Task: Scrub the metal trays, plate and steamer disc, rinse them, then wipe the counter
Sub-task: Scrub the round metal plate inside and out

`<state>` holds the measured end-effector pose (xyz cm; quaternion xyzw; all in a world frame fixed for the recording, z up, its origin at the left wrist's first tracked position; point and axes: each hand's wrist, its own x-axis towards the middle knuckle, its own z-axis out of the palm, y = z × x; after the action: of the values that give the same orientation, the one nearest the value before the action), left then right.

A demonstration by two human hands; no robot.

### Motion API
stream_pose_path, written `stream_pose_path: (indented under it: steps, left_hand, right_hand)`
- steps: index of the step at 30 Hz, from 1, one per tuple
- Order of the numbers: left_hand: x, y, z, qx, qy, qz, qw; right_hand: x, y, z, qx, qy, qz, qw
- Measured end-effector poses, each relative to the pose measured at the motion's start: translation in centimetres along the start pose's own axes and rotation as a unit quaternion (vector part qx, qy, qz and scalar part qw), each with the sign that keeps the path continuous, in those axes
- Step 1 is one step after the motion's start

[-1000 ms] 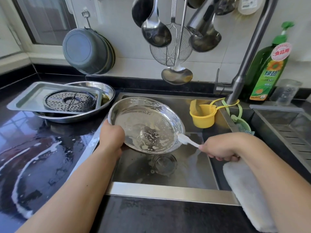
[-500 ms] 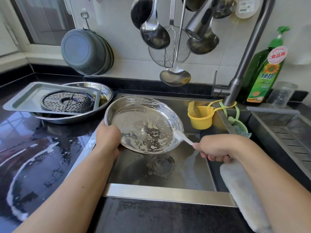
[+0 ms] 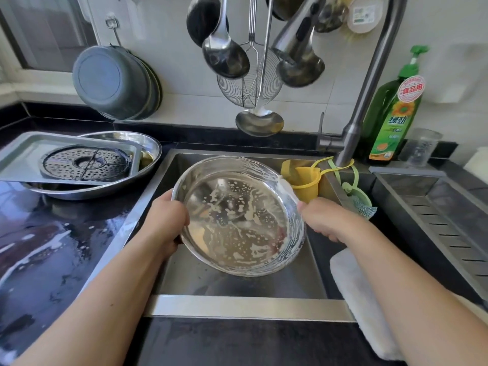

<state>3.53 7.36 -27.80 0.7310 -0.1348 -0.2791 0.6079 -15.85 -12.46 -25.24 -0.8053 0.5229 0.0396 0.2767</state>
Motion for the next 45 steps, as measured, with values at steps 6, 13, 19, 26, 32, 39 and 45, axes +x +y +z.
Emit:
stream_pose_path:
  steps: [6,13,19,26,32,39,45]
  left_hand:
    - [-0.1,0.3,-0.2,0.060,0.021,0.049,0.997]
    - [-0.3,0.4,-0.2,0.019,0.105,0.094,0.990]
    - [1.3,-0.6,-0.3,-0.068,0.120,0.139,0.981]
    - [1.3,-0.5,0.3,-0.209,0.114,0.122,0.963]
    - [0.5,0.0,1.0,-0.232,0.086,0.190,0.950]
    - [-0.7,0.5,1.1,-0.197,0.063,0.232,0.950]
    - [-1.1,0.5,1.8,-0.189,0.016,0.214,0.958]
  right_hand:
    - [1.6,0.4,-0.5,-0.134,0.076,-0.039,0.987]
    - [0.4,0.8,0.3,-0.231,-0.063,-0.008,0.971]
    - [-1.9,-1.6,0.2,-0.142,0.012,-0.138,0.980]
    - [-3.9,-3.7,4.7,-0.261,-0.005,-0.201,0.944]
    - [-6.4,-7.2,7.1,-0.081,-0.114,-0.340,0.930]
    - [-4.9,-5.3,6.5,-0.215,-0.099,-0.257,0.937]
    - [-5.4,-6.6,7.5,-0.037,-0.096,-0.348,0.932]
